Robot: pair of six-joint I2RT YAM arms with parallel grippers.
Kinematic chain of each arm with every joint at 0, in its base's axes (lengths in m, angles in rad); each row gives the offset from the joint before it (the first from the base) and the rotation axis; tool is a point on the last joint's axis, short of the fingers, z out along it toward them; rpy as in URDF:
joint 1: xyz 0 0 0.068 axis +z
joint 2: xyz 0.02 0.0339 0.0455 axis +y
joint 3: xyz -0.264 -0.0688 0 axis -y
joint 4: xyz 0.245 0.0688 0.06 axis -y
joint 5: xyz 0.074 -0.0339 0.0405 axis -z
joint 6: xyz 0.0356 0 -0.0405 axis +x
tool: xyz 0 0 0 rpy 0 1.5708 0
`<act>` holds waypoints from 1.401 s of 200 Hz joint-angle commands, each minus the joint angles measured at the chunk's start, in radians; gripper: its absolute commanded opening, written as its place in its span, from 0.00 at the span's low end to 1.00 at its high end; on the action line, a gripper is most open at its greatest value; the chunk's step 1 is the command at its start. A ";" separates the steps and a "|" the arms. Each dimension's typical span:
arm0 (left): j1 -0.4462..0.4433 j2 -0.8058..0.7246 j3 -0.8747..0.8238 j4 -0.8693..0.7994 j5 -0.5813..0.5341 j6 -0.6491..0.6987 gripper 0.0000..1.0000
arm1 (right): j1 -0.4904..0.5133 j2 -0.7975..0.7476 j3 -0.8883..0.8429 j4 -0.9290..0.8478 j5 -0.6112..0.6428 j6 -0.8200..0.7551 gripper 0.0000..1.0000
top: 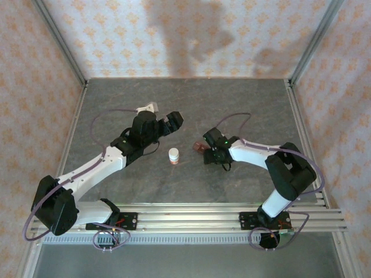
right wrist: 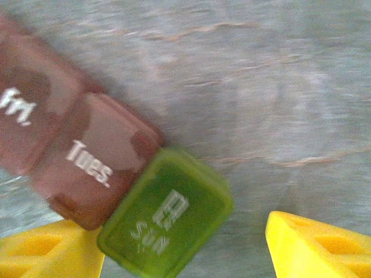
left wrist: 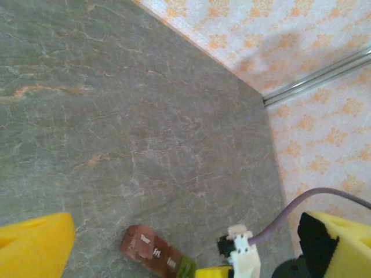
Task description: Sort the pills into containers
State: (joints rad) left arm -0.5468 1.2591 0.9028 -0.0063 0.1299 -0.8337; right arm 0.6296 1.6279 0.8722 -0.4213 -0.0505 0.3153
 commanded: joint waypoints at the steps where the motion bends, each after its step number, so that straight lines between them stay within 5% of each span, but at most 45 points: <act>1: 0.009 0.005 0.071 -0.139 -0.009 0.081 1.00 | -0.058 0.025 0.042 -0.089 0.087 0.039 0.72; 91: -0.025 0.159 0.350 -0.472 0.011 0.431 1.00 | -0.149 -0.217 0.064 -0.149 -0.058 0.084 0.77; 155: -0.192 0.390 0.575 -0.726 -0.187 0.812 1.00 | -0.250 -0.149 0.076 -0.081 -0.177 0.135 0.81; 280: -0.265 0.693 0.691 -0.759 -0.186 1.019 1.00 | -0.271 -0.001 0.082 0.025 -0.237 0.202 0.81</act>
State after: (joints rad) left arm -0.8097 1.9213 1.5757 -0.7300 -0.0174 0.1314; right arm 0.3653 1.6131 0.9298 -0.4194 -0.2939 0.4957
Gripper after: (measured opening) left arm 0.996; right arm 0.806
